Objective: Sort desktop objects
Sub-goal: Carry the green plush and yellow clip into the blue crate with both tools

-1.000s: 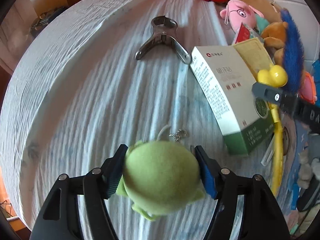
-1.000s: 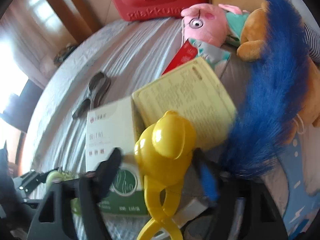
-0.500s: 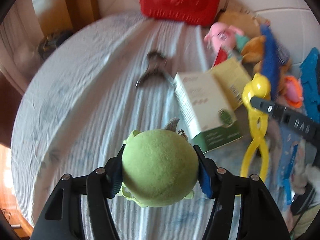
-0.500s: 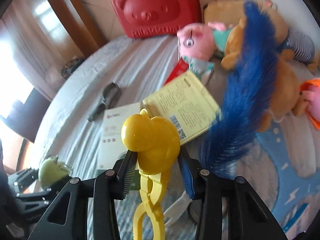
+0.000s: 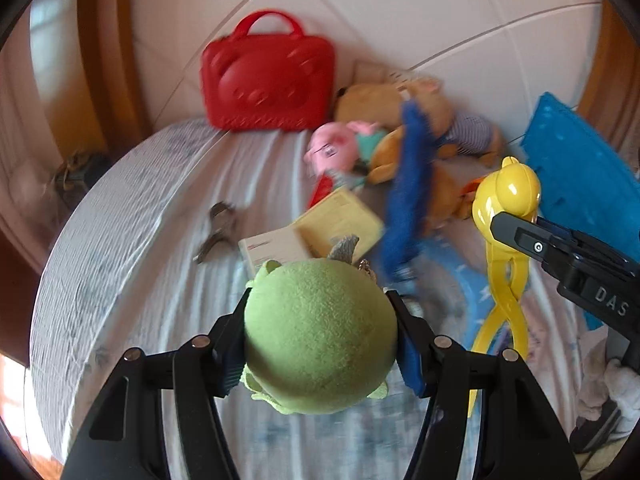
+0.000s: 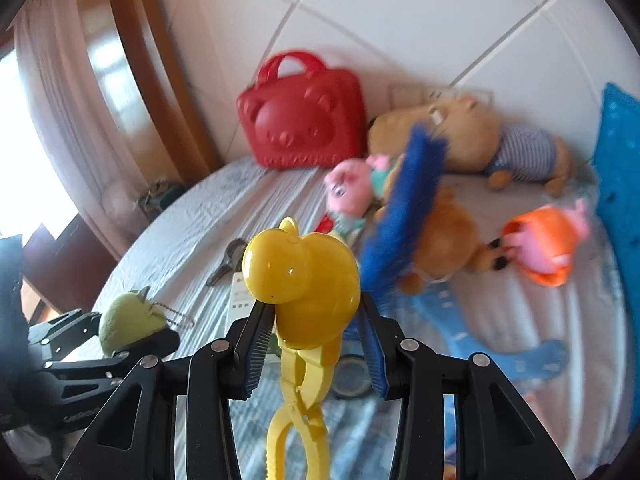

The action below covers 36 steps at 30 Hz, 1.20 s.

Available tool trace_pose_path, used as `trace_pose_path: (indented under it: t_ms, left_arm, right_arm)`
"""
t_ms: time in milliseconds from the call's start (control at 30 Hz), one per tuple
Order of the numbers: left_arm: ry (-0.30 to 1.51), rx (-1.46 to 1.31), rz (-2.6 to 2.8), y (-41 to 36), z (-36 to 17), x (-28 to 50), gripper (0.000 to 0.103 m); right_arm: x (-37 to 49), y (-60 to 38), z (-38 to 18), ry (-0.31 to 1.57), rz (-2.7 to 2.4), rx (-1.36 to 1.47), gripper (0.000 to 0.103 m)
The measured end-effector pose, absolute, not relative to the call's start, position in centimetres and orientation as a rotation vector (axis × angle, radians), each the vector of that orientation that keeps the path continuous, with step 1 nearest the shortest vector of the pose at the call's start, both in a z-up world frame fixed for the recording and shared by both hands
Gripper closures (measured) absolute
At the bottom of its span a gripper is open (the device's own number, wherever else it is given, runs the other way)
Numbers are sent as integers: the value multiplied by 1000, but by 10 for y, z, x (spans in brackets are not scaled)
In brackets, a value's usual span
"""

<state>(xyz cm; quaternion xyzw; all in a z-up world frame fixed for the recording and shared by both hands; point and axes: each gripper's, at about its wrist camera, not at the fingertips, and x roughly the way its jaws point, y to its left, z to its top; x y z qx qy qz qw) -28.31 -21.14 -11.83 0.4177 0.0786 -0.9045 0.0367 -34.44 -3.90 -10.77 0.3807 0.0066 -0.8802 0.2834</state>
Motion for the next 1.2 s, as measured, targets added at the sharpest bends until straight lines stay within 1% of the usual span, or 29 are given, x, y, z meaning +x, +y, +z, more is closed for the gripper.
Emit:
trace_pose_path:
  t_ms: [200,367,667,833,1000,1200]
  left_arm:
    - [220,1190,-2888,-143,-86,-273,42]
    - [122,1134,-3058,-87,-55,-271,42]
    - [5,1013,-3318,16,6,-292,42]
    - [-45,913,-3417,100,46,-320,42]
    - [-33,847,-3476,189,86,-349,42]
    - [-16,872,-3512,303,117,-401,42]
  right_arm:
    - [-316,32,-65,40,-2441,904,62]
    - [-294,95,-26,-2,-2588,813,62]
    - [-265,208,41,-120,-2856,640,62]
    - [-282,293,74,-109,-2928,552,62]
    - [-299,377,108,-97,-2997,461,62]
    - [-320,474,133,-40,-3036,418,62]
